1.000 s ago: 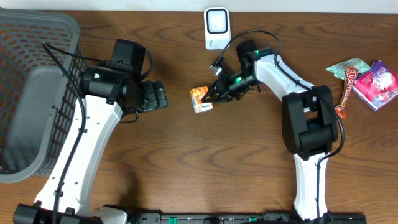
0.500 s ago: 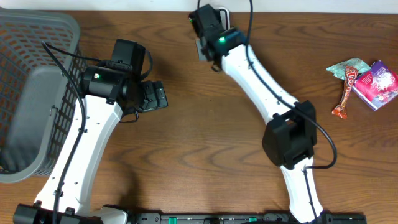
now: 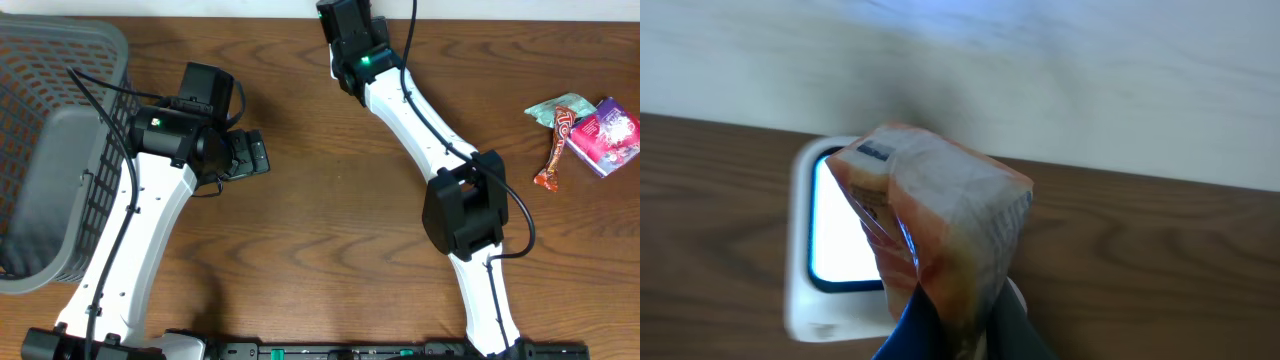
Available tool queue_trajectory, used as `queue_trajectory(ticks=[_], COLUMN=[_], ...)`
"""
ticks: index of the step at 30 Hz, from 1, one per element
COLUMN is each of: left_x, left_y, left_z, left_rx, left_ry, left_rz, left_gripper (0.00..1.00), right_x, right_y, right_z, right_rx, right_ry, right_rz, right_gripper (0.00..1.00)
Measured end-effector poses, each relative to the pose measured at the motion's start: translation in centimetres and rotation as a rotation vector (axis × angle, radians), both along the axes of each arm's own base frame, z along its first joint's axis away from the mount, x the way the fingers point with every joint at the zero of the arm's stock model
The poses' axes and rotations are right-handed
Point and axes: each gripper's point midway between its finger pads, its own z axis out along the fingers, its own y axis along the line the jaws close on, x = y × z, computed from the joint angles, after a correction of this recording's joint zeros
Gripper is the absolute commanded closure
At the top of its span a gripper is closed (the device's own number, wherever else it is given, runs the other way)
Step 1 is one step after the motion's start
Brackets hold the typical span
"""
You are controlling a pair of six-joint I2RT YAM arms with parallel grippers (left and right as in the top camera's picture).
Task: Scan the item barcode
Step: 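Hold the orange box up in front of the scanner, then carry the orange box right and drop it with the other items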
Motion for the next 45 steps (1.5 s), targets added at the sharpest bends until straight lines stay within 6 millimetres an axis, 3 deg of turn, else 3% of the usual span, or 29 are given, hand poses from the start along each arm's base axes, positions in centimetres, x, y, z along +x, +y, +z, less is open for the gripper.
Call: queue_trajectory(ticks=[9, 21, 26, 31, 34, 37, 38, 39, 45], left_x=[0.0, 0.0, 0.0, 0.0, 0.0, 0.0, 0.0, 0.0, 0.0], left_y=[0.0, 0.0, 0.0, 0.0, 0.0, 0.0, 0.0, 0.0, 0.0], left_z=[0.0, 0.0, 0.0, 0.0, 0.0, 0.0, 0.0, 0.0, 0.0], left_rx=[0.0, 0.0, 0.0, 0.0, 0.0, 0.0, 0.0, 0.0, 0.0], left_ry=[0.0, 0.0, 0.0, 0.0, 0.0, 0.0, 0.0, 0.0, 0.0], left_rz=[0.0, 0.0, 0.0, 0.0, 0.0, 0.0, 0.0, 0.0, 0.0], left_gripper=[0.02, 0.02, 0.02, 0.02, 0.02, 0.02, 0.02, 0.02, 0.02], right_x=[0.1, 0.7, 0.8, 0.8, 0.6, 0.3, -0.1, -0.2, -4.4], right_y=[1.8, -1.8, -2.0, -2.2, -3.3, -5.9, -8.1, -9.1, -22.8], right_z=[-0.9, -2.8, -4.1, -4.0, -3.6, -2.6, -2.0, -1.8, -0.3], right_rx=[0.115, 0.222, 0.231, 0.236, 0.226, 0.211, 0.194, 0.186, 0.035], right_ry=[0.031, 0.099, 0.123, 0.125, 0.146, 0.17, 0.186, 0.191, 0.313], right_rz=[0.065, -0.021, -0.027, -0.034, -0.054, -0.104, -0.148, -0.166, -0.458], right_gripper=[0.99, 0.99, 0.99, 0.99, 0.99, 0.99, 0.99, 0.99, 0.99])
